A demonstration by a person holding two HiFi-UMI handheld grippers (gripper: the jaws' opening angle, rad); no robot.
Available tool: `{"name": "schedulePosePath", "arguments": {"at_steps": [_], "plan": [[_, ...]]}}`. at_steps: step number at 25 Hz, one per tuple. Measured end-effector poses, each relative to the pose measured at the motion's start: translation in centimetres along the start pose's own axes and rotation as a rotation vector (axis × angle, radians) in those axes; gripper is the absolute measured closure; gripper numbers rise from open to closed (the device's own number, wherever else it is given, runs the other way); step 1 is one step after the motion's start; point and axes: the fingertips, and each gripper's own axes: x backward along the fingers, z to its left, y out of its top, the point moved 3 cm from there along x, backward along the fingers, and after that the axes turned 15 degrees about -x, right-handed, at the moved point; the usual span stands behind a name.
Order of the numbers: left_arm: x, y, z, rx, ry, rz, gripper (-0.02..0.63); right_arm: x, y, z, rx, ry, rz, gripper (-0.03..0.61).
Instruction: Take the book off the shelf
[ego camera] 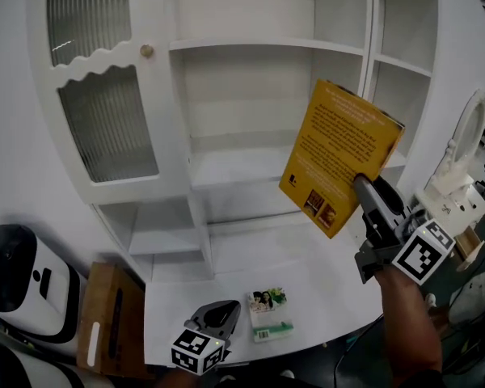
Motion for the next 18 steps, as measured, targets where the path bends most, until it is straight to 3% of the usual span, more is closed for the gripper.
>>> {"name": "schedulePosePath", "arguments": {"at_steps": [11,18], "plan": [[-0.8,-0.7,-1.0,-0.006,-0.009,0.024,0.603,10.2,-14.4,-3.7,-0.287,0.063,0.257,0.420],[-0.8,-2.3,-1.2,0.012,-0.003,0.064,0.603,13.1,-27.0,-8.4,-0.474,-0.063,0.547,0.420]]}}
